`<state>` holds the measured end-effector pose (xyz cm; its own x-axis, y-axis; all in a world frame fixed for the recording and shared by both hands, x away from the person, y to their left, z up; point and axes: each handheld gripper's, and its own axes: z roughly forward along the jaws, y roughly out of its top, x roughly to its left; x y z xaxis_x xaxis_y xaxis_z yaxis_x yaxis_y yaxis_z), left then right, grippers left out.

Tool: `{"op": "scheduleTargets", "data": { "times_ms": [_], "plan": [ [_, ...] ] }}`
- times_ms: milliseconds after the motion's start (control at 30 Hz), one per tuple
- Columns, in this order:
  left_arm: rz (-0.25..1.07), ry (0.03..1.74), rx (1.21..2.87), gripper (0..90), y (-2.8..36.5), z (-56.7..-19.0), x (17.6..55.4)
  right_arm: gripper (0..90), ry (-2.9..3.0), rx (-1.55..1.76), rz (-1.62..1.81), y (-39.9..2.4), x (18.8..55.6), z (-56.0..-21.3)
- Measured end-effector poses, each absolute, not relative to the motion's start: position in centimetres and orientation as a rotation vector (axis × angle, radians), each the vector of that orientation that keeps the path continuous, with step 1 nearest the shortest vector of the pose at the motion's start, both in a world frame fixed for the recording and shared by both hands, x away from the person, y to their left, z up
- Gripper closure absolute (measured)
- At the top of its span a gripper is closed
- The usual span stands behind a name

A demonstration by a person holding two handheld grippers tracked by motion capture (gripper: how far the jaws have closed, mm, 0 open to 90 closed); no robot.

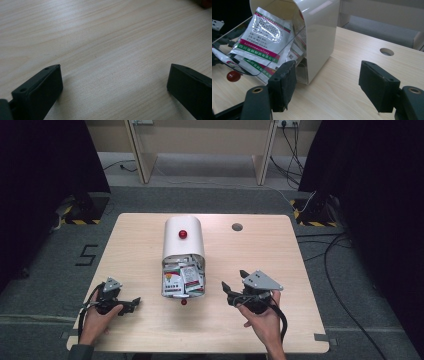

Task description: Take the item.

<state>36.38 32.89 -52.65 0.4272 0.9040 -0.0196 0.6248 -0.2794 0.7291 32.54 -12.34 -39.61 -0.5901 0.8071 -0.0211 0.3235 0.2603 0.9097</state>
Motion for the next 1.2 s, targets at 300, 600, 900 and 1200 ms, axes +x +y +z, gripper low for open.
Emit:
{"op": "scheduleTargets", "data": {
  "times_ms": [300, 600, 900, 1200],
  "plan": [
    [0.533, 1.287, 2.011, 0.0, 32.9, -52.6, 36.4, 33.7, 2.062, 0.982, 1.331, -10.7, 32.7, -39.2],
    [0.533, 1.287, 2.011, 0.0, 32.9, -52.6, 36.4, 36.9, 2.078, 0.933, 1.344, -9.2, 32.8, -38.5],
    [0.533, 1.287, 2.011, 0.0, 32.9, -52.6, 36.4, 39.0, 2.087, 0.9, 1.352, -8.3, 32.9, -38.1],
    [0.533, 1.288, 2.01, 0.0, 32.9, -52.6, 36.4, 41.9, 2.122, 0.837, 1.362, -6.1, 33.1, -37.9]
  ]
}}
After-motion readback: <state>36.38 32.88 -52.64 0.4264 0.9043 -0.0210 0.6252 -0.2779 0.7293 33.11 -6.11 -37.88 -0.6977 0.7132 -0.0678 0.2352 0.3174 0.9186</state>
